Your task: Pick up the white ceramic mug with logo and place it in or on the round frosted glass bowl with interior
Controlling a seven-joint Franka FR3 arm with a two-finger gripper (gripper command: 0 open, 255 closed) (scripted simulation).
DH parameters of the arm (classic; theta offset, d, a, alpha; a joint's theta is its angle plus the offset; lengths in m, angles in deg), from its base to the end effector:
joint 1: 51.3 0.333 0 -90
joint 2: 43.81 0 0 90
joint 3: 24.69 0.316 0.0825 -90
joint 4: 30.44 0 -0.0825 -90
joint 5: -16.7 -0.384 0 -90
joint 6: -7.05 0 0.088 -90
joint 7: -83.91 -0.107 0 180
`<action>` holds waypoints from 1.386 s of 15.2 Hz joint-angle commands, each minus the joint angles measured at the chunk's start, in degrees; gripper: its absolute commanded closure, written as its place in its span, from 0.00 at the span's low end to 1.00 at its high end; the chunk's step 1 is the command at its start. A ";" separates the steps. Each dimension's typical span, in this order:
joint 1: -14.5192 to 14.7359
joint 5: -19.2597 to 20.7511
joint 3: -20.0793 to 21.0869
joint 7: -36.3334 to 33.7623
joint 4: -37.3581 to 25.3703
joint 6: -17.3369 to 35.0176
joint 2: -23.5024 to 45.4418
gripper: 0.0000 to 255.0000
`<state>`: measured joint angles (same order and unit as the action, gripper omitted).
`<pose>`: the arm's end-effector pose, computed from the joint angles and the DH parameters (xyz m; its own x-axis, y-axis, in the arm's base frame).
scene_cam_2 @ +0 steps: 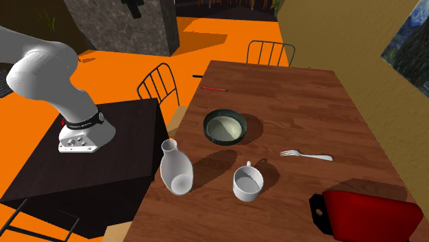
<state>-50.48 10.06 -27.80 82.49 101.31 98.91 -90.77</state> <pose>0.3009 -0.0066 0.6314 0.9915 -0.0556 0.1180 -0.0366 -0.9869 -0.1574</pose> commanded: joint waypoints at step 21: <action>-2.92 4.90 -15.64 19.98 3.47 27.37 27.06 0.00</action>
<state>-53.27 15.01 -42.58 101.24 104.75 124.76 -65.29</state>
